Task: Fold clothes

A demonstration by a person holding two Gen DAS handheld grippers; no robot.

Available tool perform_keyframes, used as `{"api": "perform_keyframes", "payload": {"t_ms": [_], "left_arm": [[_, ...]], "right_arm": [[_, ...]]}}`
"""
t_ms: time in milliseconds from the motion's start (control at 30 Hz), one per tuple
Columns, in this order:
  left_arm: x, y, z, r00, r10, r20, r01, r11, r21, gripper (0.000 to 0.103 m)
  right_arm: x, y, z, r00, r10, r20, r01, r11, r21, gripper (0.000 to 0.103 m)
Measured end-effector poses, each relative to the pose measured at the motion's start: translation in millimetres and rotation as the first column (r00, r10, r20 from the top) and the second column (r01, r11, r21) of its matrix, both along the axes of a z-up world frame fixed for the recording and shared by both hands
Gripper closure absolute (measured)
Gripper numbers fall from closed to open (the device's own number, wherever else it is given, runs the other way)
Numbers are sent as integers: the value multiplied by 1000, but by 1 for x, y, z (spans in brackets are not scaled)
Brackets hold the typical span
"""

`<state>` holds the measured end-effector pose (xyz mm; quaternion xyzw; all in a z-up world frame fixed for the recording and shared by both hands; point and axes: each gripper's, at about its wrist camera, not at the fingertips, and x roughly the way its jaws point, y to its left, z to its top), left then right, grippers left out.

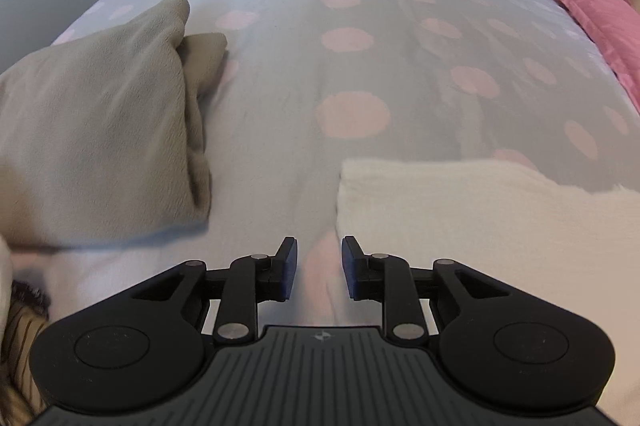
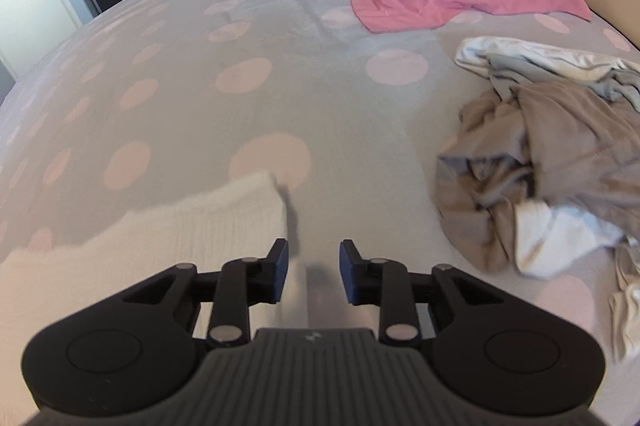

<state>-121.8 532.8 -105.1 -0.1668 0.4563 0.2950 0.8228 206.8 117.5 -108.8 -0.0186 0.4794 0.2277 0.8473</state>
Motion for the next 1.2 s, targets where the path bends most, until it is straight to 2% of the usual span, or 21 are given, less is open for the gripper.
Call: {"api": "perform_keyframes", "payload": {"t_ms": [100,333,533,733,833,900,967,1033,1100,1167,1200], "left_arm": [[-24,-19,9,999,-43,-17,43,999,-15,72],[-78,-70,22,987,-158,-28,156,985,-67,64],[-105,-102,19,973,-223,-52,221,974,-37,64],[-125,-115,8,964,-260,-50,259,966,-23,59],[-123,-122,-1,954,-292,-69,294,956,15,59],[-121,-134,-3,934,-349,-69,352,935,31,63],[-119,-154,-3,891,-447,-78,452,890,59,64],[-120,-174,-4,847,-519,-112,531,837,131,64],[-120,-188,-9,820,-554,-146,573,795,199,64],[-120,-188,-13,820,-552,-150,572,792,214,64],[-120,-182,-14,830,-537,-148,557,804,208,64]], "right_arm": [[-24,-20,6,999,34,-42,-33,999,6,70],[-93,-58,16,983,140,-121,-140,990,9,65],[-140,-86,9,973,164,-165,-163,986,17,59],[-143,-96,1,973,156,-171,-153,988,26,57],[-140,-94,-2,971,160,-178,-156,987,37,58],[-141,-90,-3,969,172,-175,-168,985,34,59],[-144,-85,-5,968,190,-163,-191,982,14,59],[-147,-83,-7,966,206,-155,-209,978,0,59],[-146,-84,-10,965,206,-160,-210,978,-5,59],[-144,-85,-13,965,202,-169,-205,979,-4,59],[-143,-86,-14,964,200,-174,-204,979,-3,59]]}}
